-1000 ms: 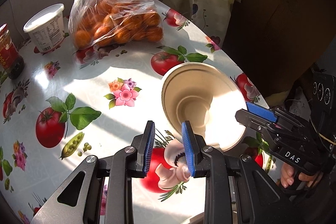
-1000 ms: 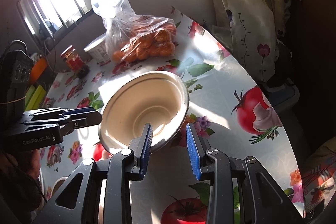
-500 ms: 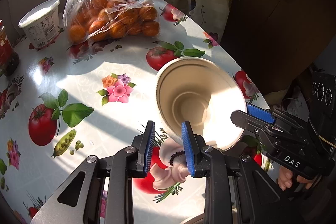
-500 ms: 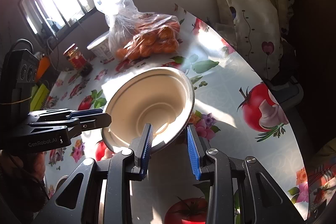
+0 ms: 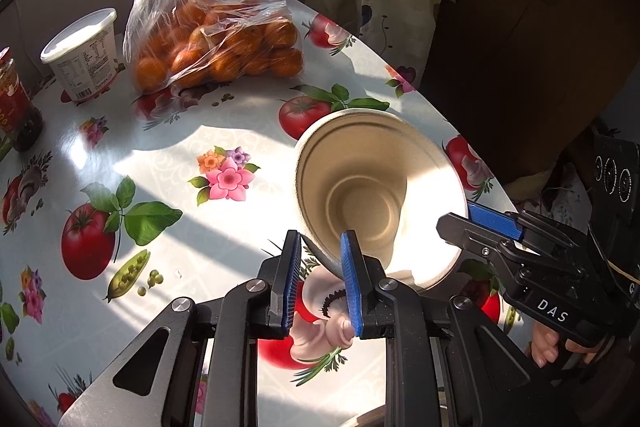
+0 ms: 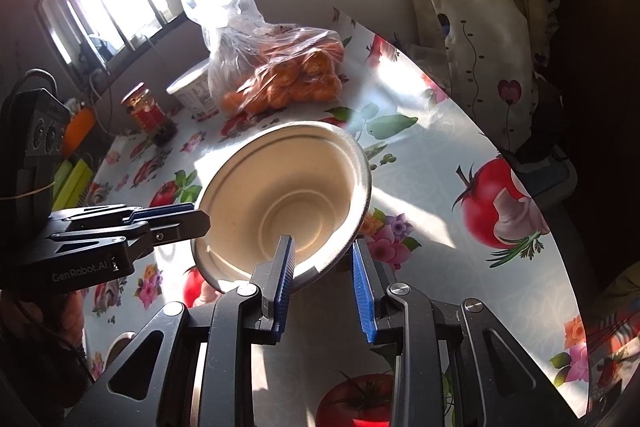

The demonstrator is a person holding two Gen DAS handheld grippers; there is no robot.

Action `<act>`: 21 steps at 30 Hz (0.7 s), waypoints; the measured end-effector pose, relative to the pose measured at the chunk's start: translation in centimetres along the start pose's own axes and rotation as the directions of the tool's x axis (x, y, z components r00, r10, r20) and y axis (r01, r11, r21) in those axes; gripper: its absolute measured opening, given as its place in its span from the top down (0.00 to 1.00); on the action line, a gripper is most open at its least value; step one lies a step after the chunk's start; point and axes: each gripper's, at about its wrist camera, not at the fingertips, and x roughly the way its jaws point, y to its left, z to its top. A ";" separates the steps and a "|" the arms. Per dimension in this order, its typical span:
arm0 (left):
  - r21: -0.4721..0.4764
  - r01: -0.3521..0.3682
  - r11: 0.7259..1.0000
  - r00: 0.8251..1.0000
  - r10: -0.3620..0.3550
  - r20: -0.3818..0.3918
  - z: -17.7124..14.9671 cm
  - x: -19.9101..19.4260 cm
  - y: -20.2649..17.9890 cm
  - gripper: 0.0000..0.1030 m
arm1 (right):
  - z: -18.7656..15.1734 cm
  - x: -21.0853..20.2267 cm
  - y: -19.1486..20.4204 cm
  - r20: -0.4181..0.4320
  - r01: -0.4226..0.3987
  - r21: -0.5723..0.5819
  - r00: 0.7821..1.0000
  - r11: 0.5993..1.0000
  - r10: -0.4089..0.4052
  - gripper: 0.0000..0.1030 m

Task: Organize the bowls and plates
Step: 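Lift the held tan bowl off the table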

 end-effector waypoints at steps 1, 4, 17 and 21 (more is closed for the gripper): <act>0.001 0.000 1.000 1.000 -0.001 0.000 0.0 -0.1 0.0 0.79 | 0.0 0.0 0.0 0.001 0.000 0.000 1.000 1.000 0.000 0.73; 0.002 -0.001 1.000 1.000 0.001 -0.001 -0.1 -0.1 -0.1 0.79 | 0.0 0.0 0.0 0.000 0.000 -0.001 1.000 1.000 0.000 0.73; 0.003 -0.008 1.000 1.000 0.008 0.008 -0.5 -0.4 -0.2 0.79 | -0.1 -0.8 0.7 0.009 -0.004 -0.009 1.000 1.000 0.004 0.73; 0.004 -0.008 1.000 1.000 0.008 0.016 -0.7 -0.9 -0.3 0.79 | -0.2 -1.2 0.7 0.015 -0.006 -0.012 1.000 1.000 0.006 0.73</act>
